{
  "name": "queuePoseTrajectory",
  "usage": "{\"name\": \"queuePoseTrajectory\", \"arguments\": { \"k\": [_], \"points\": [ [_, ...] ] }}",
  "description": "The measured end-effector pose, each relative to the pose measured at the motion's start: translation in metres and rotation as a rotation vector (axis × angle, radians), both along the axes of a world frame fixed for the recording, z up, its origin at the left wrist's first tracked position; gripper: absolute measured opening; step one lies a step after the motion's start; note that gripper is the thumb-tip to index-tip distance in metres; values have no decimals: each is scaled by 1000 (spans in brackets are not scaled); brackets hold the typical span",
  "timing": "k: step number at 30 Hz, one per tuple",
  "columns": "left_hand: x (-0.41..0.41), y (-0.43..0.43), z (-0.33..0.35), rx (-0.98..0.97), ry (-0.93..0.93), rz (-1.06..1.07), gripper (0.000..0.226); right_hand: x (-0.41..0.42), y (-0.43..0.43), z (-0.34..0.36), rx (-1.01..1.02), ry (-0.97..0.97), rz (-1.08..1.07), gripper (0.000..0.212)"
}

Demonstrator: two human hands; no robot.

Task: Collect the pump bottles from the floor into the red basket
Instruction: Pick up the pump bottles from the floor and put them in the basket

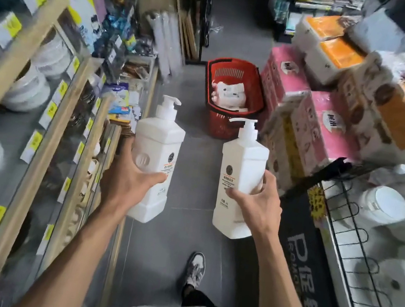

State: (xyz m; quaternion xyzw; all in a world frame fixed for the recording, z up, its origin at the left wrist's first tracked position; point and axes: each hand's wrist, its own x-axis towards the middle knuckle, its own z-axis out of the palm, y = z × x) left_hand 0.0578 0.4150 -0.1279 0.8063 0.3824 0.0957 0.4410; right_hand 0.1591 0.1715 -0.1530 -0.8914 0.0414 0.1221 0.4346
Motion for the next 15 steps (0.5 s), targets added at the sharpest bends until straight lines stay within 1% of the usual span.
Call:
{"name": "queuePoseTrajectory", "arguments": {
  "k": [3,6,11,15],
  "points": [
    [47,0,1,-14,7,29,92,52,5,-1,5,35,-10,84],
    [94,6,-7,-49,-27,46,87,102,14,-3,5,41,-10,83],
    [159,26,-19,-67,4,30,96,167,35,-9,-15,45,-1,84],
    [214,51,-29,-142,-16,19,94,219,60,-14,-50,65,5,83]
  ]
}}
